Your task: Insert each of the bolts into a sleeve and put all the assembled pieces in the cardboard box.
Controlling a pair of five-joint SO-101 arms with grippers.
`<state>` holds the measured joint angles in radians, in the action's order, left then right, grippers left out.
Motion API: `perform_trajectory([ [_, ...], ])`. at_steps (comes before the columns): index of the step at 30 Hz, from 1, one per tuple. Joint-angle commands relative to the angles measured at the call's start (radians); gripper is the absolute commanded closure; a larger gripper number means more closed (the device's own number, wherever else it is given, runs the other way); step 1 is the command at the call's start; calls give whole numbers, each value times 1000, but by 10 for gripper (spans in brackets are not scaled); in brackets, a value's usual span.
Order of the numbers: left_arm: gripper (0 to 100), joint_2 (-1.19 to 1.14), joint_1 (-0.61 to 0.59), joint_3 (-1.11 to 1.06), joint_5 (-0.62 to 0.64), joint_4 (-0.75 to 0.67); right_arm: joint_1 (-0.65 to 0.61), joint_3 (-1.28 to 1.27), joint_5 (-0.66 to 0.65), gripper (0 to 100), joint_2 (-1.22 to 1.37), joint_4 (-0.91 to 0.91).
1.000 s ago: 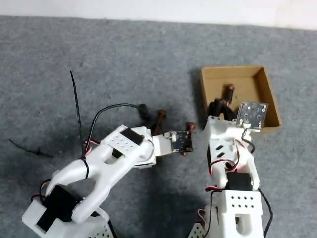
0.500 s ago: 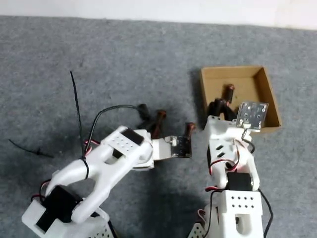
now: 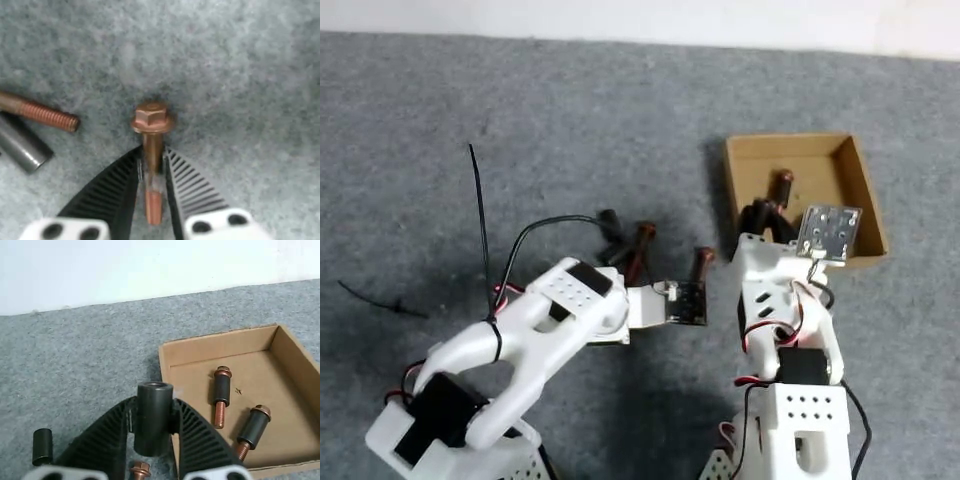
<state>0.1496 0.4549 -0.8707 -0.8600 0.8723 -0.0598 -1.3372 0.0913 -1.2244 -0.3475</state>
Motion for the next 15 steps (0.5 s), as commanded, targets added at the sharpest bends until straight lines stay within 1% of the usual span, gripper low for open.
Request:
perform_trajectory([
  [1, 994, 8, -1, -4, 64, -2, 10, 8, 6, 993, -24, 28],
  [4, 994, 10, -2, -4, 138, -18, 10, 8, 6, 993, -24, 28],
  [7, 994, 10, -27, -2, 227, -86, 10, 8, 6, 993, -24, 28],
  [11, 994, 19, -64, 1, 290, -126, 10, 8, 6, 993, -24, 28],
  [15, 994, 147, -84, -50, 330, -137, 10, 10, 6, 993, -24, 28],
])
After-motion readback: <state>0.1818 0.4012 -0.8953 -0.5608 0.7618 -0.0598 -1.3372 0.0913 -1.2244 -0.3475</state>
